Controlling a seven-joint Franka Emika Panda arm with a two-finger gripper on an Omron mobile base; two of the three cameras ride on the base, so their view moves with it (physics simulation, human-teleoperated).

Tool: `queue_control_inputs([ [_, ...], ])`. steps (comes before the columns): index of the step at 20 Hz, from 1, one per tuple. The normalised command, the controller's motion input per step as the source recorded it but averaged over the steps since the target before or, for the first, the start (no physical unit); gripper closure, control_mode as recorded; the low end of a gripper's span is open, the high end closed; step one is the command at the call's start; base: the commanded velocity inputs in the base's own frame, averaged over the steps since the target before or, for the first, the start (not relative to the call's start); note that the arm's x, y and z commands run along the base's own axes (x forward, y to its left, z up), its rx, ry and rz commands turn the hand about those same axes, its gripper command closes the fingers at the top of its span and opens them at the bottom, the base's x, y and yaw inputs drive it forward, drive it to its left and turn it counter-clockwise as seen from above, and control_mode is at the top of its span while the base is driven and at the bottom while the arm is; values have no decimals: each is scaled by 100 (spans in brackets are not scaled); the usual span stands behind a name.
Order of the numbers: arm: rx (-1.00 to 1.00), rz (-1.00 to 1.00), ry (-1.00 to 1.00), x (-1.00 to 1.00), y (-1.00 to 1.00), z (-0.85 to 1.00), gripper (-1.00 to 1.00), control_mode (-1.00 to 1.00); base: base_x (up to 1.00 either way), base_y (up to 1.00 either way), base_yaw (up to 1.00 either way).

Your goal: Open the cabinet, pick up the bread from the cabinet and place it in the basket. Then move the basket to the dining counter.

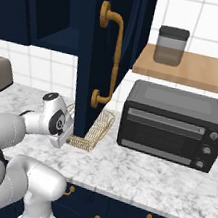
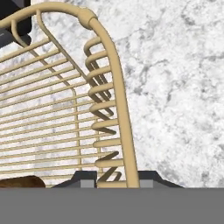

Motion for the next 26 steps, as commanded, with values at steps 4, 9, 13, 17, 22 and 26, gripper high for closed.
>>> queue_control_inputs([
  [4, 0, 8, -8, -4, 12, 40, 100, -100, 0, 0, 0],
  [9, 0, 11, -12, -11, 10, 57, 100, -100, 0, 0, 0],
  [13, 0, 11, -4, -35, 11, 37, 100, -100, 0, 0, 0],
  [17, 0, 10, -7, -39, 18, 52, 100, -100, 0, 0, 0],
  [22, 0, 7, -5, -35, 6, 63, 100, -100, 0, 0, 0],
  [26, 0, 0, 5, -19, 0, 51, 100, -100, 0, 0, 0],
])
